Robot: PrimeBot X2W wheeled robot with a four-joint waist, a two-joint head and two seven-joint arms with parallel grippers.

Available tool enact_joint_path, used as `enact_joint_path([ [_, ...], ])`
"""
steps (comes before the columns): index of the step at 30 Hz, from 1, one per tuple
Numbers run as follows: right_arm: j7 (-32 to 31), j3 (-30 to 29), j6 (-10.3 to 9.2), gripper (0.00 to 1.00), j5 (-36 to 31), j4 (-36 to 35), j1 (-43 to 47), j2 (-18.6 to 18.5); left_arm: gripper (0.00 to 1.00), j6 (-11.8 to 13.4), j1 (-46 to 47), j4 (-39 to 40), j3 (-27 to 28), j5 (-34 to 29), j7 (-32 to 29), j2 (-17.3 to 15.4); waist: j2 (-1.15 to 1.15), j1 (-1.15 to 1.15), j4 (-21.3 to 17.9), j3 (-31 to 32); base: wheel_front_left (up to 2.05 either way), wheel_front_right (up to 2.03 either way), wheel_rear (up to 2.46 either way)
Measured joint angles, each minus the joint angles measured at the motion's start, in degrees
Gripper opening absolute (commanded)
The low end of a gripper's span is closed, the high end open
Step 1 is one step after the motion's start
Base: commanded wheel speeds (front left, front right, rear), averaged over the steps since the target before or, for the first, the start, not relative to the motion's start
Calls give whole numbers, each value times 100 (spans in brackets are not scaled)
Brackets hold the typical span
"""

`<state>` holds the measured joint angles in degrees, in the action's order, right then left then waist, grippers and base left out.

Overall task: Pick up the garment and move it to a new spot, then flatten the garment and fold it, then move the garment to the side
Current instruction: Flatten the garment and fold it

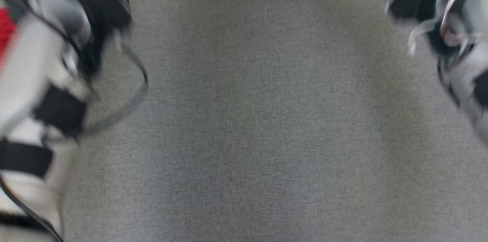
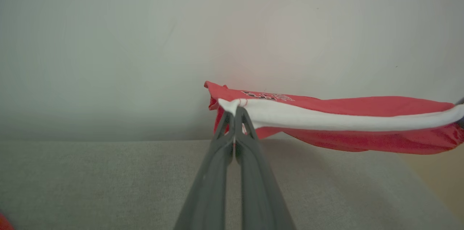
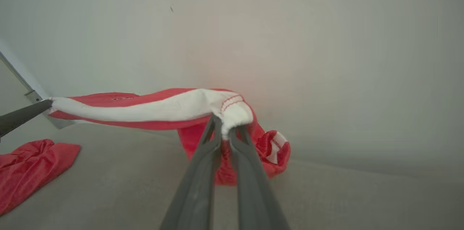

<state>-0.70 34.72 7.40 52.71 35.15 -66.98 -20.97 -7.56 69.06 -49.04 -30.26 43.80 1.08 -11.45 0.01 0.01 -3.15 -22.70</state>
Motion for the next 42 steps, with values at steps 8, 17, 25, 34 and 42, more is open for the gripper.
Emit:
enact_joint_path([
  [8,168,1144,-8,0,470,-877,2137,-677,0,0,-2231,263,-701,102,270,-38,-1,-2,38,483,0,0,0],
  [17,534,1724,-8,0,837,-1326,3315,-1273,0,-1,-3640,728,-1012,169,622,-290,-2,-3,44,1156,0,0,0],
  [25,682,2003,-8,0,981,-1337,4200,-1427,0,55,-4523,879,-1211,257,712,-129,-2,-4,73,1742,0,0,0],
  [34,728,2123,-8,10,981,-1304,4313,-1396,0,258,-4881,913,-1325,244,712,-96,-2,-2,50,1971,0,0,0],
  [42,821,2118,-8,100,1094,-1311,4316,-1360,100,409,-4888,992,-1199,215,878,-89,-2,-1,36,2045,0,0,0],
])
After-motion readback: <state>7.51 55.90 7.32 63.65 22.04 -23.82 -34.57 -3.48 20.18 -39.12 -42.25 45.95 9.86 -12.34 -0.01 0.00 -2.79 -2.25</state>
